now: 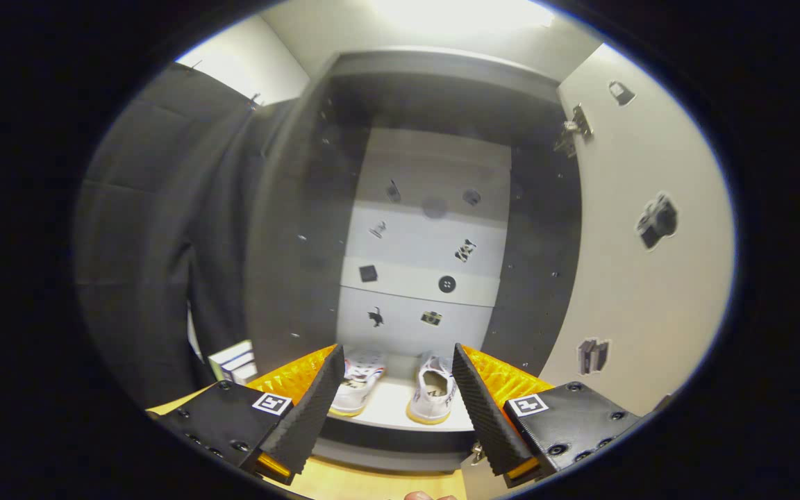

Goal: Open the shoe cabinet door, grab the shoes and put them into the shoe cabinet, then close the shoe cabinet door.

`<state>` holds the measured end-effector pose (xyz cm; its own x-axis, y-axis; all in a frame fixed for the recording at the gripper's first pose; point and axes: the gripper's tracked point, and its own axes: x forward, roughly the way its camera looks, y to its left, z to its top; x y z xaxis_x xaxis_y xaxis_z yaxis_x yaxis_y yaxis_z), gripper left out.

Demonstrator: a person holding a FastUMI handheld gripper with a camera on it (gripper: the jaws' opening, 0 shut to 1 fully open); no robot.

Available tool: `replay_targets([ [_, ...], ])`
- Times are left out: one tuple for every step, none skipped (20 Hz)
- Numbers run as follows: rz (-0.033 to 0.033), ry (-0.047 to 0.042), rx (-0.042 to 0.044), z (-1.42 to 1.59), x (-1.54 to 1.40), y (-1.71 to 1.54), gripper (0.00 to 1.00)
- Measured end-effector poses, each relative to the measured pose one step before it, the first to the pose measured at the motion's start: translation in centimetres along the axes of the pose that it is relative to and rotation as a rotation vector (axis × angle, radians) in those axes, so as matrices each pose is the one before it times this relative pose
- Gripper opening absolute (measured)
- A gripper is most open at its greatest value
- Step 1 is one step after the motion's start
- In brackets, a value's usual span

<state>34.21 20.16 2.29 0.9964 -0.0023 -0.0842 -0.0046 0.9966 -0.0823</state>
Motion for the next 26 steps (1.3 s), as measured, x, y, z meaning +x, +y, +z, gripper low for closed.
replay_targets([
  [0.02087, -0.01080, 0.02555, 0.445, -2.178, 0.601, 0.97],
  [0.02894, -0.00892, 0.01384, 0.216, -2.236, 0.677, 0.97],
  [0.02018, -0.00300, 0.00002, 0.033, -2.190, 0.367, 0.97],
  [0.01644, -0.00173, -0.00160, -0.071, -2.082, 0.139, 0.98],
  [0.00929, 0.00329, 0.00790, -0.113, -2.196, 0.107, 0.97],
  [0.01248, 0.00110, 0.01371, 0.061, -2.302, 0.011, 0.98],
  [0.00506, 0.00356, 0.02356, 0.124, -2.150, -0.187, 0.97],
  [0.00122, -0.00218, 0.01796, 0.485, -2.190, -0.541, 0.97],
  [-0.01410, -0.00708, 0.00738, 0.594, -1.907, -0.933, 0.97],
  [-0.02765, -0.01019, 0.00188, 0.565, -2.027, -1.420, 0.97],
  [-0.02642, -0.00861, 0.00272, 0.513, -1.595, -1.337, 0.97],
  [-0.03050, -0.00818, 0.00596, 0.567, -1.676, -1.603, 0.97],
  [-0.02062, -0.00555, 0.01606, 0.400, -1.248, -1.332, 0.97],
  [-0.01235, 0.00228, 0.02505, 0.142, -1.209, -1.118, 0.97],
  [-0.01562, 0.00305, 0.02369, 0.035, -1.109, -1.202, 0.97],
  [-0.02492, -0.00352, 0.00768, 0.151, -0.820, -1.704, 0.97],
  [-0.03451, -0.01017, -0.00485, 0.251, -0.548, -2.375, 0.97],
  [-0.02602, -0.00143, -0.00350, -0.068, -0.333, -1.837, 0.97],
  [-0.01848, 0.00542, 0.00547, -0.262, -0.335, -1.738, 0.97],
  [0.00408, -0.00047, 0.01659, -0.094, -0.147, -1.317, 0.97],
  [0.00041, -0.00036, 0.01992, -0.230, 0.321, -1.545, 0.97],
  [0.01112, -0.00569, 0.01755, 0.105, 0.322, -1.506, 0.98],
  [0.00817, -0.00533, 0.00527, 0.010, 0.589, -1.462, 0.98],
  [0.00269, 0.00280, -0.00067, -0.071, 0.888, -1.627, 0.98],
  [0.00571, 0.00785, 0.00338, -0.246, 1.131, -1.566, 0.98],
  [0.01181, -0.00140, 0.01512, -0.022, 0.696, -1.080, 0.98],
])
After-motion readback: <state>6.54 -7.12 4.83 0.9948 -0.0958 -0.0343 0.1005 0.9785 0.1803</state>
